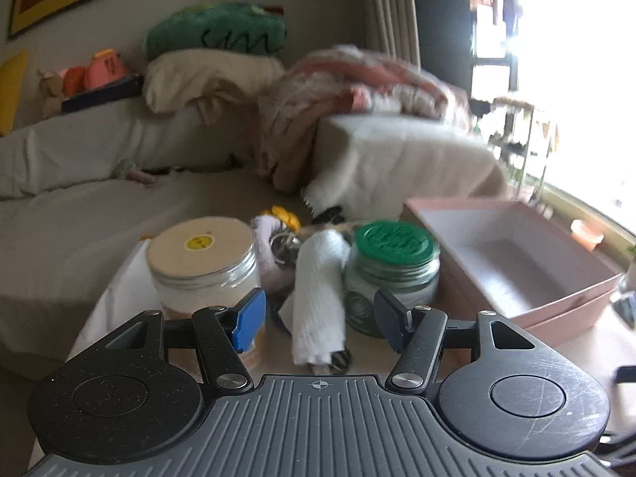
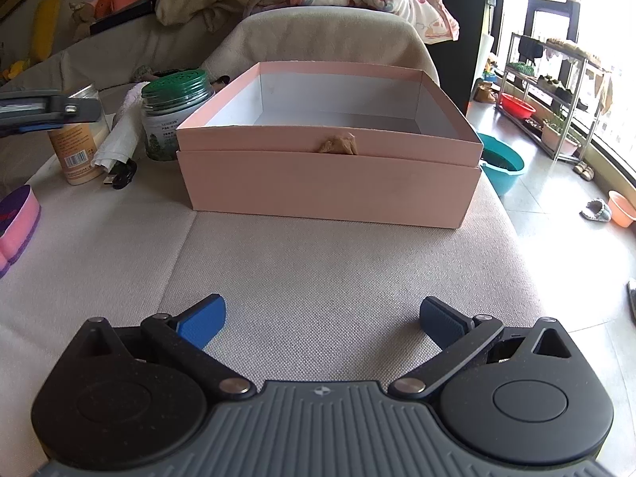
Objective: Organize soft objects
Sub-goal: 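Reach the left tool to the white rolled cloth and close on it, then lift the white cloth with the left tool while the right tool grasps the black cable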
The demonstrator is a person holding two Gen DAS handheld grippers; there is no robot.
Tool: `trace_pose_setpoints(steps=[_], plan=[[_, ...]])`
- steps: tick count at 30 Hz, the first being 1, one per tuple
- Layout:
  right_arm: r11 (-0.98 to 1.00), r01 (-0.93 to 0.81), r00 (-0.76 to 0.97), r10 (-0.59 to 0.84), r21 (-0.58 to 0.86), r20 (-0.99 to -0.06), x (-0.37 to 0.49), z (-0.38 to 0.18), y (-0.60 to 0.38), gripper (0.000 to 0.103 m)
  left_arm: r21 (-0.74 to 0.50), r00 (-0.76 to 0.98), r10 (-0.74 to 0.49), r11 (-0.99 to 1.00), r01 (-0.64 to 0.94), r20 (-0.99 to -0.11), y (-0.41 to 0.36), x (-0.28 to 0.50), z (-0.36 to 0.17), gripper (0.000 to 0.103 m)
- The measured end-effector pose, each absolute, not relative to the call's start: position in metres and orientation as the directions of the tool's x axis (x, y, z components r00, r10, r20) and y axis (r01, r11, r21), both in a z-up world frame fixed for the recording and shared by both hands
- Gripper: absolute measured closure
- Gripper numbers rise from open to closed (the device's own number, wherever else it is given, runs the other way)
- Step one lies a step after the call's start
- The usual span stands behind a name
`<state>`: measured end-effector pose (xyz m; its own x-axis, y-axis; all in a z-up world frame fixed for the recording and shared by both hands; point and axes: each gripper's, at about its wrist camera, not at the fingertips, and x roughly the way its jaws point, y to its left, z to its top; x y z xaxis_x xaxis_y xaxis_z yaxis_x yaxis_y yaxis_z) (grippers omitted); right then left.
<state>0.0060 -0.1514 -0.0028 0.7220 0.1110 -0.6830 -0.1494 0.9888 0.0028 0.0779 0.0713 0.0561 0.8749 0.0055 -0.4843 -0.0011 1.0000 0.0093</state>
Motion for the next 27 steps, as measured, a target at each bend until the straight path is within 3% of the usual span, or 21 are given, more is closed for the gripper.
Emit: trace_pose_setpoints(steps=[1,3,8,10,12,16,22,24,26,27], plan=[[0.989,-0.150,0.722,0.112,0.003,-0.683,0.006,-0.003,-0.151,0.000,0.020,0.864,0.011,1.000,-0.001,-0.504,0.071,0.088,0.052,0.041],[0.989,-0.150,0.722,0.113,0.005,-0.683,0.005,-0.003,-0.152,0.000,0.031,0.843,0.016,1.000,0.001,-0.537,0.071,0.102,0.045,0.056],[0.989,-0.149,0.722,0.113,0.006,-0.682,0.005,-0.002,-0.152,0.000,0.074,0.816,0.039,0.997,0.005,-0.576,0.065,0.119,0.026,0.058],[0.989,-0.149,0.722,0.113,0.006,-0.683,0.005,-0.002,-0.152,0.000,0.099,0.816,0.050,0.995,0.009,-0.577,0.061,0.123,0.020,0.063],[0.989,-0.149,0.722,0.113,0.006,-0.682,0.005,-0.002,-0.152,0.000,0.109,0.819,0.040,0.994,0.027,-0.573,0.060,0.121,0.017,0.088],[0.988,-0.152,0.721,0.117,0.009,-0.683,0.004,-0.002,-0.151,0.000,0.051,0.855,-0.039,0.996,0.077,-0.518,0.072,0.097,0.028,0.089],[0.963,-0.271,0.755,0.208,-0.007,-0.622,-0.005,0.013,-0.135,0.011,-0.019,0.920,-0.079,0.997,0.077,-0.384,0.107,0.031,0.068,0.090],[0.935,-0.353,0.764,0.264,-0.038,-0.588,-0.008,0.025,-0.117,0.020,-0.059,0.934,-0.085,0.996,0.069,-0.347,0.122,0.014,0.082,0.090],[0.896,-0.438,0.753,0.322,-0.073,-0.574,-0.005,0.037,-0.092,0.049,-0.094,0.942,-0.077,0.994,0.049,-0.326,0.137,0.003,0.092,0.090],[0.878,-0.471,0.741,0.344,-0.081,-0.577,-0.002,0.041,-0.081,0.053,-0.116,0.945,-0.072,0.993,0.036,-0.319,0.144,-0.001,0.094,0.090]])
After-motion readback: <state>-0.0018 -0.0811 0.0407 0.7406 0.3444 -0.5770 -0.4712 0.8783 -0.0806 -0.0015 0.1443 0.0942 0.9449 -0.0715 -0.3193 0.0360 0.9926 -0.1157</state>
